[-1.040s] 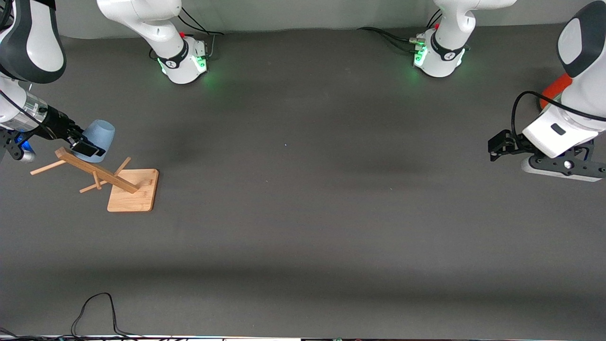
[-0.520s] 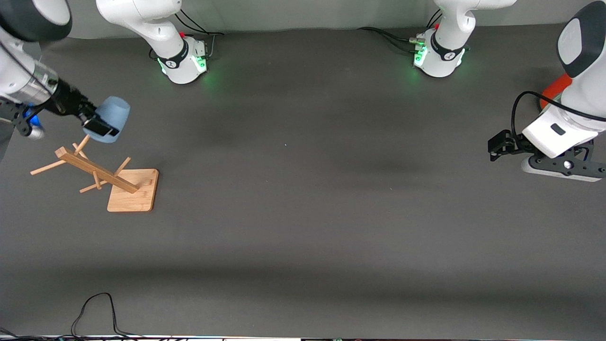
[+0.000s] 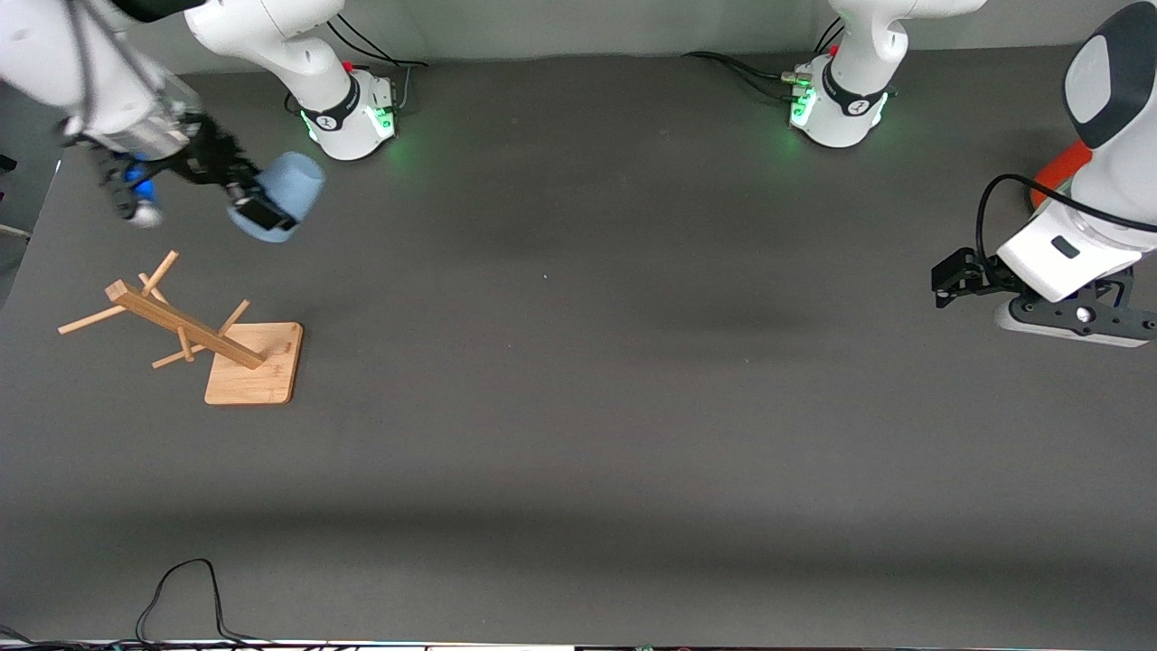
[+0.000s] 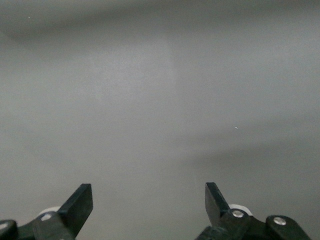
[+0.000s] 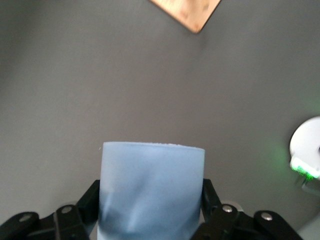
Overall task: Rotate and upright cup with both arms
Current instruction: 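Lift the blue cup off the peg and carry it to mid-table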
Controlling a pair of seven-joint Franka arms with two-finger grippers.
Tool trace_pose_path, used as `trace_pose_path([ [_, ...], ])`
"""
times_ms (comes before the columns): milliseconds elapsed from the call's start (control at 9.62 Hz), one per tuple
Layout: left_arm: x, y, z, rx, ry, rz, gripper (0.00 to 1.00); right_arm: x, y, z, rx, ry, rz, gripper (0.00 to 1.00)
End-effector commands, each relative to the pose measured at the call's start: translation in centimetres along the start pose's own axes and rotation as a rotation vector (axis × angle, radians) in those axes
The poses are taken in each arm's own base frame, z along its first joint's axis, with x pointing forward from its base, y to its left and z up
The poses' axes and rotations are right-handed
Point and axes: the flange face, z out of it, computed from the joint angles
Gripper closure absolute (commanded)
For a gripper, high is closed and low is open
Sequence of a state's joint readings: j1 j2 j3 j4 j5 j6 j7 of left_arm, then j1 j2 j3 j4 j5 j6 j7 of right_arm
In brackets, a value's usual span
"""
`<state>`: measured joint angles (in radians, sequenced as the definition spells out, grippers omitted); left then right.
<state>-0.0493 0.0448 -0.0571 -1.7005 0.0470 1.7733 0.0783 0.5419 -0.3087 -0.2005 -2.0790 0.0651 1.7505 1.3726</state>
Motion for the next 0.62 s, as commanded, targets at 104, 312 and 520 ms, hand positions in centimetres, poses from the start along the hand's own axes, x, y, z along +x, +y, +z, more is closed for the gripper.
trace_pose_path([
  [104,0.2,-0.2,-0.5,-0.003,-0.008,0.012,0.00,-13.4,-12.0,5.2,-0.024,0.072,0.211,0.53],
  [312,0.2,-0.2,-0.5,-0.003,-0.008,0.012,0.00,-20.9,-17.8,10.0,-0.020,0.127,0.332,0.53],
  [520,0.2,-0.2,-0.5,-0.003,-0.008,0.010,0.00,-27.1,-21.4,16.1,-0.014,0.181,0.430,0.53],
])
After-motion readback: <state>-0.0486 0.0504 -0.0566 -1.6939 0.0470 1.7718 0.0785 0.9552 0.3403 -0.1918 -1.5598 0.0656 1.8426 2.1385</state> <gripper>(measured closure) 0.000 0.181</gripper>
